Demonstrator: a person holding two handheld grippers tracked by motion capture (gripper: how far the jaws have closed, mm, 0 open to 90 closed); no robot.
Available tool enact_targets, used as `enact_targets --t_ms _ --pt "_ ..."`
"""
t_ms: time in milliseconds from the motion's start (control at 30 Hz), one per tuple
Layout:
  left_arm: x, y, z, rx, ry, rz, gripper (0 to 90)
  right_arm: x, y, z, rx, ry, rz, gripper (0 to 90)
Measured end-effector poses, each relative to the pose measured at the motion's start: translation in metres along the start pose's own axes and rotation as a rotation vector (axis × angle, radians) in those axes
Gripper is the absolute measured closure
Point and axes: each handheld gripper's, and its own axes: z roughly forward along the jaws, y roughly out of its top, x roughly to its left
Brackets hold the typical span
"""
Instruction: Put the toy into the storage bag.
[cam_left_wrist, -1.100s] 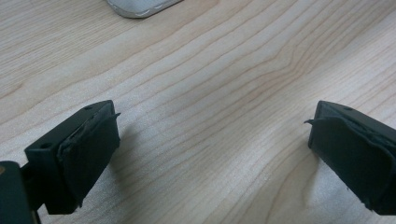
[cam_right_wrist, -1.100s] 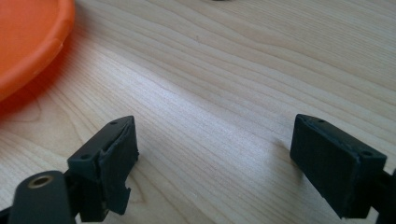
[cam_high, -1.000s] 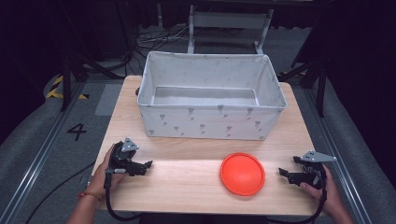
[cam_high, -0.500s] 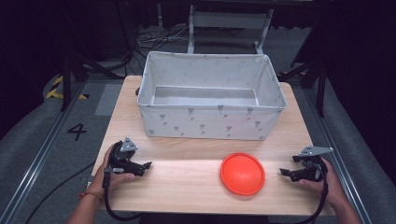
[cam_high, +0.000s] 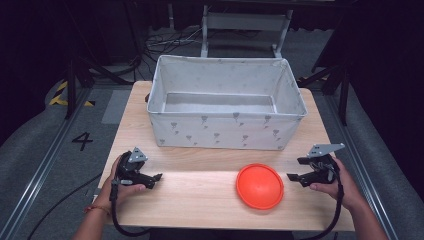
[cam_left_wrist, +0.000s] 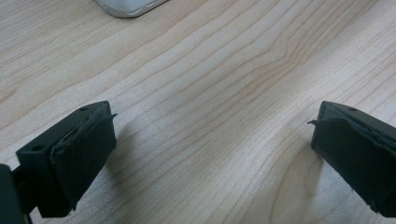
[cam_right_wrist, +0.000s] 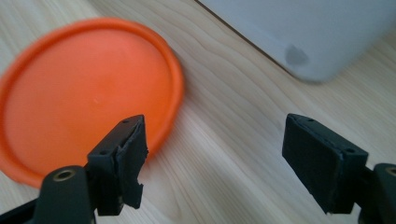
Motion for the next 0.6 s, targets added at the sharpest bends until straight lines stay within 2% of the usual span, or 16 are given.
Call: enact_targets --t_ms 200,333,500,567,600 --pt "0.0 0.0 0.0 0.0 0.002 -0.002 0.3 0.016 0.028 0.019 0.04 0.057 -0.079 25.1" --pt "-0.001 0.0 0.0 0.0 0.005 -0.004 0.3 0.018 0.035 0.035 0.07 0.08 -0.077 23.7" --pt "-0.001 0.0 0.0 -0.001 0.007 -0.005 0.4 0.021 0.034 0.053 0.101 0.086 -0.082 21.6" --pt "-0.001 0.0 0.0 -0.001 0.008 -0.006 0.4 0.023 0.033 0.061 0.131 0.066 -0.086 21.4" --pt "-0.001 0.0 0.0 -0.002 0.007 -0.01 0.4 0.023 0.032 0.063 0.135 0.072 -0.085 21.4"
